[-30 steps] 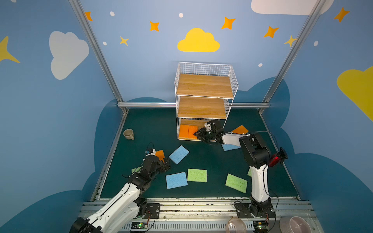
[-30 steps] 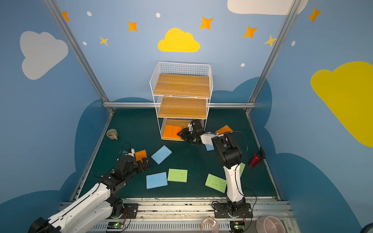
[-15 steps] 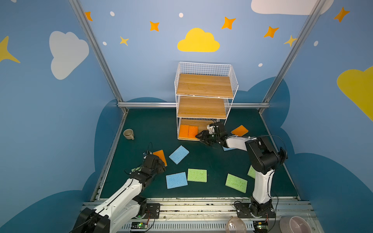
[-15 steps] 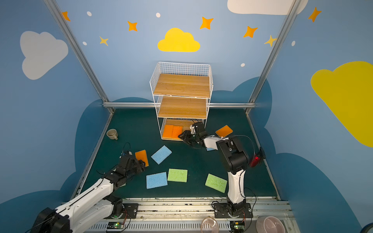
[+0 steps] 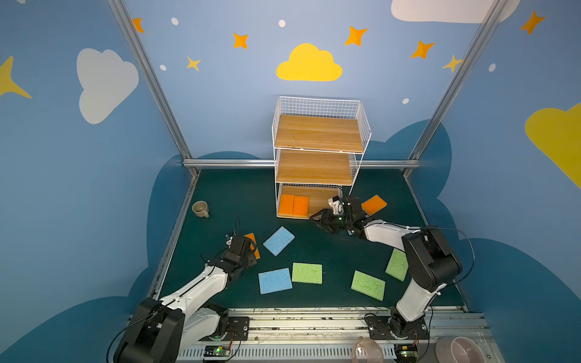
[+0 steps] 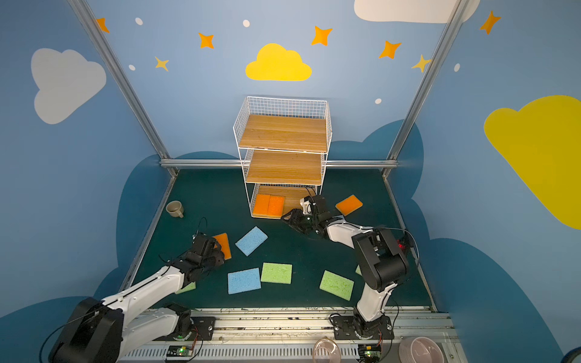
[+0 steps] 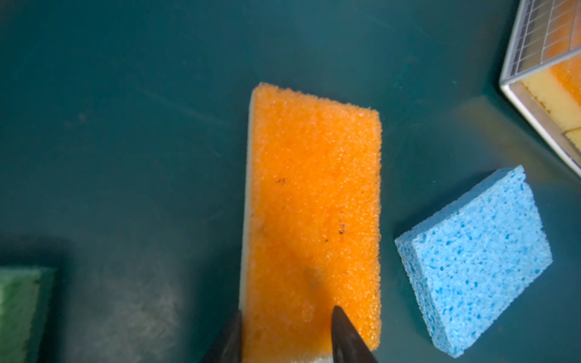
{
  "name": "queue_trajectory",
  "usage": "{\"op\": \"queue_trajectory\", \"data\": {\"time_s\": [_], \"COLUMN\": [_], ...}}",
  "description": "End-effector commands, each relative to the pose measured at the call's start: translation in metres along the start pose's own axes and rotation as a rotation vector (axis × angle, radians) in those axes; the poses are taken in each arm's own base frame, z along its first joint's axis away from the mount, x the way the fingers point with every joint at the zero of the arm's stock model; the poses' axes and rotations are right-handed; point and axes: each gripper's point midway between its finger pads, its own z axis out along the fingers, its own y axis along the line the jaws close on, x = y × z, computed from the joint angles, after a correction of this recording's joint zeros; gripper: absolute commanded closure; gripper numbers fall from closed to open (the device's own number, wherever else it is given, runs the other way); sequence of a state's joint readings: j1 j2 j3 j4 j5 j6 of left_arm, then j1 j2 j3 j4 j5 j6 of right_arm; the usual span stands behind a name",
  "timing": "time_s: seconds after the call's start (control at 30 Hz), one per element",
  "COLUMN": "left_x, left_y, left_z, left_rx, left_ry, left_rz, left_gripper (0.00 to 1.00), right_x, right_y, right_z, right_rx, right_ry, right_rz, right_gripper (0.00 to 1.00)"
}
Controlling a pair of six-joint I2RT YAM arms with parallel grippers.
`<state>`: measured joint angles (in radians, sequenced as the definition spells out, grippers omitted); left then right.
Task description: Place and organize the cleaning sponges onto the shelf
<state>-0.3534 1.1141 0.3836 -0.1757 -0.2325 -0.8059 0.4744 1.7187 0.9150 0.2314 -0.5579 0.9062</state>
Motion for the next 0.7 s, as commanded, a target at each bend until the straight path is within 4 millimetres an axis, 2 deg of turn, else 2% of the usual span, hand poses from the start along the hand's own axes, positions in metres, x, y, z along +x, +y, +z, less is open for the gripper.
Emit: {"op": "queue_trajectory", "data": {"time_s": [0.0,0.13,0.23,0.4,0.53,0.6,0.67], "left_x": [-0.006,-0.010,-0.013,-0.021,-0.025,-0.020,-0.011], "left_y": [-0.001,-0.009,-0.019,-0.050,-0.086,-0.107,-0.129], "left_z": [-0.001,-0.007,-0.017,-0.043,-0.064,-0.070,-0.072], "left_rx": [-0.006,0.024,0.063,0.202,0.360,0.413,0.450], "left_ry": [-0.010,-0.014,-0.002,0.010,0.033,0.059,0.086], "left_rz": [0.000,0.008,0.046,0.122,0.151,0.183,0.236], "left_gripper": [0.69,0.88,0.97,0.97,0.97,0.97,0.97], "right_x": [0.002,0.009,0.014,0.019,0.023,0.020,0.026], "right_y": [0.007,0.005,0.003,-0.002,-0.010,-0.011,-0.024], "right_z": [-0.014,-0.024,-0.033,-0.048,-0.058,-0.065,-0.072], "right_rx": [-0.019,-0.016,-0.014,-0.023,-0.043,-0.055,-0.046], "right_ry": [-0.019,-0.021,-0.025,-0.032,-0.028,-0.038,-0.041], "right_rz": [-0.036,-0.040,-0.044,-0.028,0.004,0.013,0.040], "right_gripper": [0.40,0.40,0.40,0.40,0.40,0.40,0.40]}}
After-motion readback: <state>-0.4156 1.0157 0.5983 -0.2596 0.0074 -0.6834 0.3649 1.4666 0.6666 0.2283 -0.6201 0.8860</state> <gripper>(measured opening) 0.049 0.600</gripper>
